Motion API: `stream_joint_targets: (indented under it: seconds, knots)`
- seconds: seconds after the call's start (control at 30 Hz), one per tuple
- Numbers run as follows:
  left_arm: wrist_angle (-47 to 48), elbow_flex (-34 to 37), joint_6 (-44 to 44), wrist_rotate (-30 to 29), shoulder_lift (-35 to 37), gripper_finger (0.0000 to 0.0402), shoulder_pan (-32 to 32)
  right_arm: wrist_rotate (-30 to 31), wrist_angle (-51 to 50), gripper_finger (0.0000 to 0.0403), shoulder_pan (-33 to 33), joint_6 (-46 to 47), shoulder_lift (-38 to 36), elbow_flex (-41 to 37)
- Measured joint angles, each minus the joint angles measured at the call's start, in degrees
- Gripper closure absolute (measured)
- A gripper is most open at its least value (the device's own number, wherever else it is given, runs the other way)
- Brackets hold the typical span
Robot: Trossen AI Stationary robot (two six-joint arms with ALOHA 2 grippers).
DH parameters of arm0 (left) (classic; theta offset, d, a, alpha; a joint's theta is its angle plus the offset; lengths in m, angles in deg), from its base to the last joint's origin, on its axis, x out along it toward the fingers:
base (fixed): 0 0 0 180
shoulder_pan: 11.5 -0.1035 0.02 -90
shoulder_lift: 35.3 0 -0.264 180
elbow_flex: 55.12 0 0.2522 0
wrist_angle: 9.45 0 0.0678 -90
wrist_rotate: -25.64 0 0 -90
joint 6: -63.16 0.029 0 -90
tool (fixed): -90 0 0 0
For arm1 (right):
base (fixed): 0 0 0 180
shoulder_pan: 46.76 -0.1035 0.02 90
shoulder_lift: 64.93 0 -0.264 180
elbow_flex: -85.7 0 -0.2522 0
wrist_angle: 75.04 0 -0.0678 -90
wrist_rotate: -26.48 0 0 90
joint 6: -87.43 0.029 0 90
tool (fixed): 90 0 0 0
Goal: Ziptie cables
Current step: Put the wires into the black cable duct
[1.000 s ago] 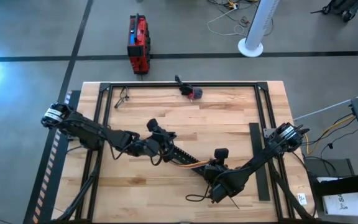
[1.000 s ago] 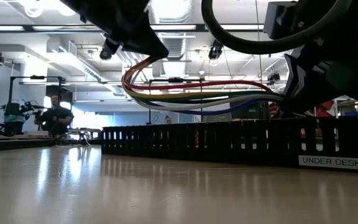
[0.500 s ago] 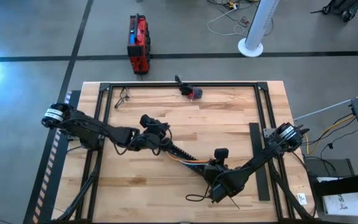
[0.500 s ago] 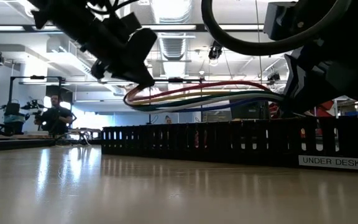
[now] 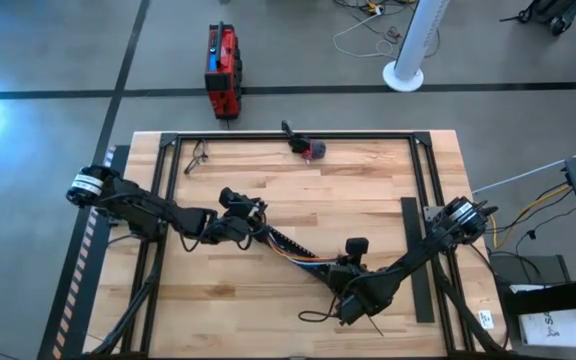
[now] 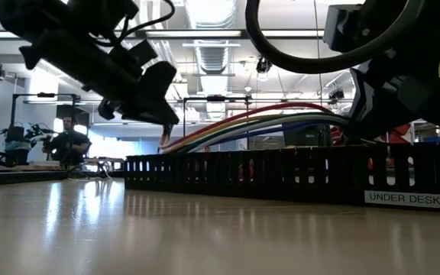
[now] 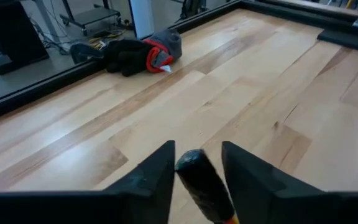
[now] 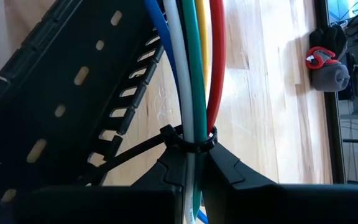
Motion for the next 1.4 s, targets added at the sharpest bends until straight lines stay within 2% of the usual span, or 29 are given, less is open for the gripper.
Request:
stream_joint_targets:
  seconds: [0.23, 0.4, 0.6, 0.8, 0.97, 1.13, 1.23, 1.4]
  knots:
    - [-0.1, 2.4, -2.2, 1.0, 0.5, 0.0233, 0.3, 0.0, 0.0, 0.0394, 0.3, 0.0, 0.0, 0.0]
    - [0.0, 2.5, 1.4, 5.3, 3.0, 0.0208, 0.9, 0.0, 0.1, 0.0394, 0.3, 0.0, 0.0, -0.1]
    - [1.1, 2.6, 3.7, 7.1, 7.6, 0.0198, 2.5, 0.0, 0.1, 0.0394, 0.3, 0.7, 0.0, -0.4]
    - [0.0, 2.2, 5.7, 7.2, 9.4, 0.0210, 3.9, 0.0, 0.2, 0.0394, 0.3, 1.1, 0.0, -0.5]
    - [0.0, -2.4, 11.2, 10.3, 3.5, 0.0229, 4.8, 0.1, 0.5, 0.0394, 0.3, 1.7, 0.0, -0.5]
    - [1.6, -9.1, 19.4, 21.6, -4.1, 0.0232, 4.9, 0.2, 0.5, 0.0394, 0.4, 1.7, 0.0, -0.5]
    - [8.1, -13.9, 23.0, 26.5, -6.7, 0.0216, 4.9, 0.2, 0.5, 0.0394, 0.3, 1.7, 0.0, -0.5]
    - [19.5, -22.4, 29.5, 30.2, -8.4, 0.0167, 4.8, 0.2, 0.5, 0.0394, 0.3, 1.5, 0.0, -0.5]
